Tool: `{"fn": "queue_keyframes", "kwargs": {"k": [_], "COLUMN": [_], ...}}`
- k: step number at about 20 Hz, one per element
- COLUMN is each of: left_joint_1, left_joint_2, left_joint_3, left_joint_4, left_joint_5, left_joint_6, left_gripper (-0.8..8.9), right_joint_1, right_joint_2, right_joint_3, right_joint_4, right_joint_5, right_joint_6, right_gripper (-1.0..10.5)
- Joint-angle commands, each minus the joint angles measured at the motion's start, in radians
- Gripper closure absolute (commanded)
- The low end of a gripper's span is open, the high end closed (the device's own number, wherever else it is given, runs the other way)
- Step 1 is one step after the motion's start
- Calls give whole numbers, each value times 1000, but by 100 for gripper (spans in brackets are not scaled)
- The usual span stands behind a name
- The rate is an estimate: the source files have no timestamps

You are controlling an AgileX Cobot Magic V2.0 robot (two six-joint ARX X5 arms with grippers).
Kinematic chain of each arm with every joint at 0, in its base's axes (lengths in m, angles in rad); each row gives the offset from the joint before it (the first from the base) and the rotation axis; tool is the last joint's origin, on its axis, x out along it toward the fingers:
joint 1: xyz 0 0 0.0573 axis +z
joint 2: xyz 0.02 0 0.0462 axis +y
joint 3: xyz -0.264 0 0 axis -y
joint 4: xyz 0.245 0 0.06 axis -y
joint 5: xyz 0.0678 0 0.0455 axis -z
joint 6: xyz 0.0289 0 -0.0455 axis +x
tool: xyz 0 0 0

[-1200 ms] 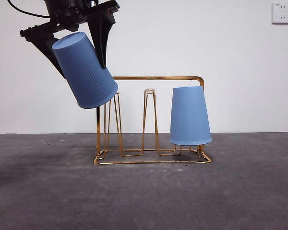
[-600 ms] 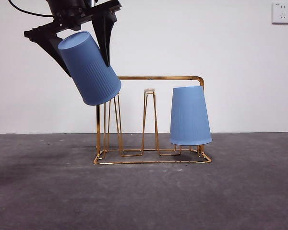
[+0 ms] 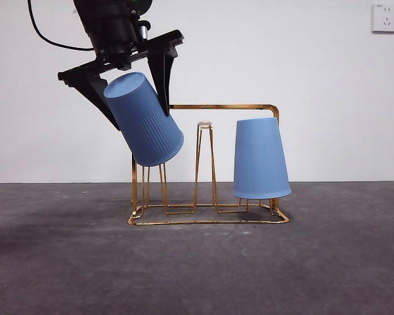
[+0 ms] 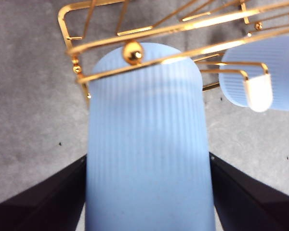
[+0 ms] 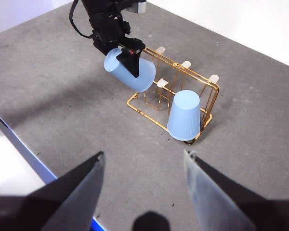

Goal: Pick up cup 1,put cup 1 in the cup rack,pick up cup 2,put cup 2 in the cup rack

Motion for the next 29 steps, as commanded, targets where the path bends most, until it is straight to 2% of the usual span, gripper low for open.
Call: {"fn": "queue_keyframes", "kwargs": {"k": [1, 13, 21, 22, 24, 25, 29], "left_joint_1": [11, 5, 5, 5, 5, 5, -8], "left_joint_2": [17, 128, 131, 132, 132, 132, 132], "left_joint_3": [3, 3, 3, 3, 3, 3, 3], "left_joint_4": [-9, 45, 122, 142, 173, 180, 179], "left_joint_5": [2, 0, -26, -32, -27, -14, -2], "left_joint_6": [-13, -15, -16, -16, -16, -16, -15], "left_gripper": [820, 820, 809, 770, 571, 515, 498], "right_joint_1": [0, 0, 0, 0, 0, 0, 0], "right_joint_2": [-1, -1, -1, -1, -1, -1, -1], "right_joint_3": [-7, -39, -72, -72, -72, -72, -72], "right_joint_4": [-16, -13, 24, 24, 24, 24, 21], "right_joint_5": [0, 0, 0, 0, 0, 0, 0], "right_joint_6": [-7, -7, -7, -7, -7, -7, -6], "right_gripper": [668, 668, 668, 668, 668, 668, 668]}}
